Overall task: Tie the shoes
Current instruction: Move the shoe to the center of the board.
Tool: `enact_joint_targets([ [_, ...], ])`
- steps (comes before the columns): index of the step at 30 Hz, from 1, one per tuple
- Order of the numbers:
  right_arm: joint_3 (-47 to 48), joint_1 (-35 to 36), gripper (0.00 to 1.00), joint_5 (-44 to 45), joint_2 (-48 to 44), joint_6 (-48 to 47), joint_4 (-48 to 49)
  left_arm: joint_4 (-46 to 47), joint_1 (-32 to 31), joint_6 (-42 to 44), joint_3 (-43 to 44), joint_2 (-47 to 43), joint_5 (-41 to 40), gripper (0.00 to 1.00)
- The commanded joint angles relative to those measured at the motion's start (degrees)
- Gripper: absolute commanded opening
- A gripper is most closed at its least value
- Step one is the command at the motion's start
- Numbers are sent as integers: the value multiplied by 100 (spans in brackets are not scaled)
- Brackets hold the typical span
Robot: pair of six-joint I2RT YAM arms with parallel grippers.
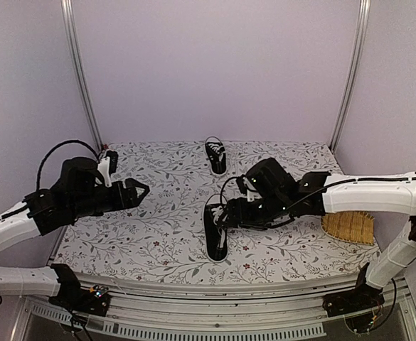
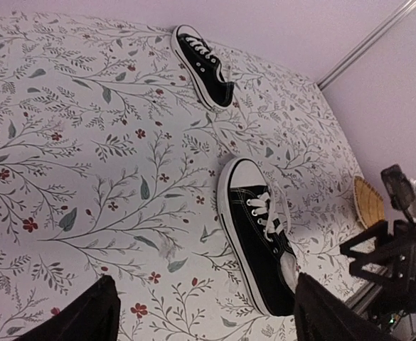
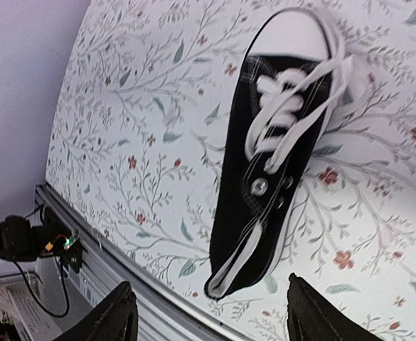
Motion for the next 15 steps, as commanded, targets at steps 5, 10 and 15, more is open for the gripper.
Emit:
enact_joint_targets([
  [5,-76,-1484,74,-477,165,-613,821,1543,-1257,-574,303,1747,-334,84],
  [10,-80,-1959,73,-990,711,-423,1591,1859,-1387,-528,780,2931,-59,71],
  [15,90,-2009,74,-1370,1458,-132,2038,1954,-1410,-541,1155,3638,44,66],
])
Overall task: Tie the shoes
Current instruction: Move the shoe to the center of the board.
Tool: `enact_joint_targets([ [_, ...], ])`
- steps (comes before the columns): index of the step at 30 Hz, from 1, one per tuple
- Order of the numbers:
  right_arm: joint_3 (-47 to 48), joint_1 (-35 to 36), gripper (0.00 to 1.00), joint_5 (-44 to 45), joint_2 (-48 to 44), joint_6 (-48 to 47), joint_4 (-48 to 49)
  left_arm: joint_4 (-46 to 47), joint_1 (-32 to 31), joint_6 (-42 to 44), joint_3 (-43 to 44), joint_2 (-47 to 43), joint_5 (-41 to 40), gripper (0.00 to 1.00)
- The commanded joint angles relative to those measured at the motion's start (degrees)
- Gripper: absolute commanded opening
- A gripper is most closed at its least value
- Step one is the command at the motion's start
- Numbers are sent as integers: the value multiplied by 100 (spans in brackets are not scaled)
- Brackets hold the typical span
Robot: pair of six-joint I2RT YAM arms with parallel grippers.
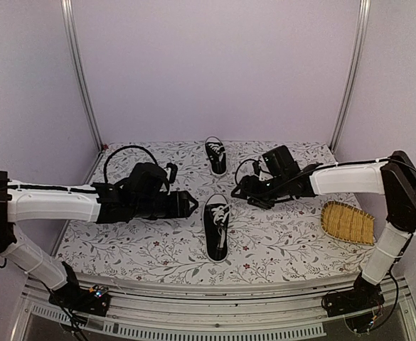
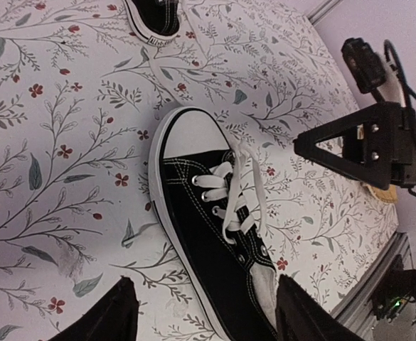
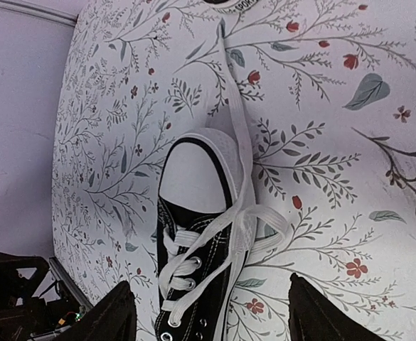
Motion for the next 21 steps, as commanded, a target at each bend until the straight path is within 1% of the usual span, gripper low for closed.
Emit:
enact_joint_targets([
  [1,102,0,74,-505,585,267,630,381,-102,-35,327,424,153,65],
  [7,153,-1,76,-723,1166,590,1052,614,-111,-338,253,670,277,63],
  [10,105,0,76,-687,1157,636,1206,697,-134,-461,112,618,290,62],
  [14,121,-17,75,-709,1183,722,1128,769,-155,-564,-90,508,285,61],
  [17,154,-17,64,-719,1196,796,1105,783,-188,-615,-192,416,243,61],
  [19,198,-13,60,-746,1221,813,1038,783,-223,-638,-237,351,211,61],
  [21,241,-18,54,-808,1247,824,1009,783,-258,-656,-281,270,169,61],
])
